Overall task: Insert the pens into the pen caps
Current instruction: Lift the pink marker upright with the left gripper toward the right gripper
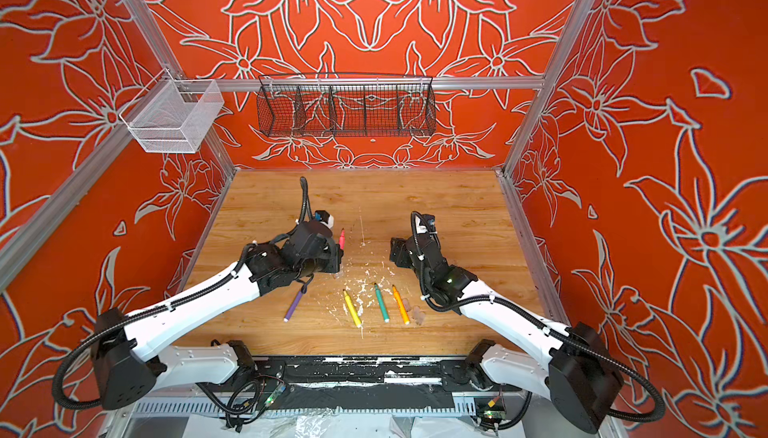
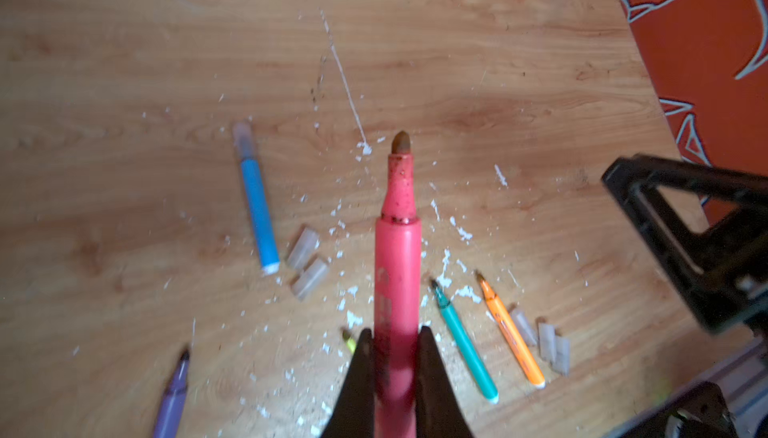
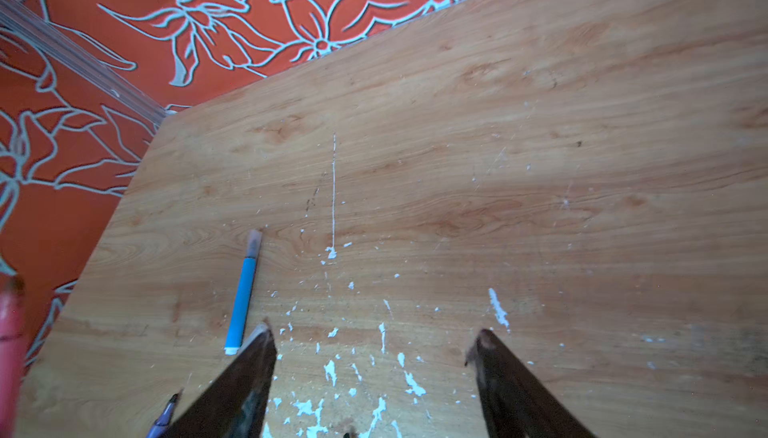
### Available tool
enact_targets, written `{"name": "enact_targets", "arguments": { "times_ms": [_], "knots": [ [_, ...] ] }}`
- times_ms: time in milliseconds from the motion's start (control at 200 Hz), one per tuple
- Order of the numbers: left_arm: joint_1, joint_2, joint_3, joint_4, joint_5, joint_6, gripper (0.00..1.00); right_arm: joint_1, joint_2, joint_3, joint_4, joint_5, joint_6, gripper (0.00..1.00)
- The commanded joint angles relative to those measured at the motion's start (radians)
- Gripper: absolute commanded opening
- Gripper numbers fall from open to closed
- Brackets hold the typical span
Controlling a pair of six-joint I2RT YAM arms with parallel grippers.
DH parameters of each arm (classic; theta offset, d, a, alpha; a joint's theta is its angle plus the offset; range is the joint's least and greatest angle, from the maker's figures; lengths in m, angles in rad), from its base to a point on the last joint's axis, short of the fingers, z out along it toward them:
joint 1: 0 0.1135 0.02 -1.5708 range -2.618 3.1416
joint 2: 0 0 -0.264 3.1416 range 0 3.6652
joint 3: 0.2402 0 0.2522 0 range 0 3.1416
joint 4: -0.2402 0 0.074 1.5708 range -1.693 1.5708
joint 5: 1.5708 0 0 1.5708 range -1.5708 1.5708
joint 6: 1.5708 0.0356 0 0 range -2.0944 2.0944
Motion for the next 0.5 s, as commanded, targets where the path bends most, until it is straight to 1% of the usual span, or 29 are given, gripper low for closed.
{"name": "enact_targets", "arguments": {
  "times_ms": [0, 40, 90, 150, 250, 365, 415, 495],
  "knots": [
    [0.001, 0.075, -0.061, 0.228, -0.005, 0.098, 0.0, -0.03, 0.008, -0.022, 0.055, -0.123, 0.039, 0.73],
    [0.001, 0.092, -0.104, 0.317, 0.052, 0.134, 0.0, -0.032, -0.006, -0.035, 0.07, -0.147, 0.035, 0.73],
    [0.0, 0.109, -0.109, 0.335, 0.113, 0.171, 0.0, -0.032, -0.024, -0.055, 0.098, -0.175, 0.035, 0.73],
    [-0.003, 0.116, -0.108, 0.334, 0.149, 0.182, 0.0, -0.033, -0.041, -0.07, 0.133, -0.211, 0.037, 0.73],
    [-0.003, 0.1, -0.16, 0.424, 0.213, 0.196, 0.0, -0.033, -0.064, -0.084, 0.163, -0.251, 0.036, 0.73],
    [-0.005, 0.082, -0.208, 0.508, 0.305, 0.212, 0.0, -0.033, -0.068, -0.116, 0.225, -0.303, 0.066, 0.73],
    [-0.006, 0.082, -0.219, 0.528, 0.328, 0.223, 0.0, -0.033, -0.064, -0.12, 0.248, -0.335, 0.067, 0.72],
    [-0.008, 0.089, -0.224, 0.538, 0.326, 0.24, 0.0, -0.032, -0.056, -0.132, 0.298, -0.375, 0.077, 0.7]
  ]
}}
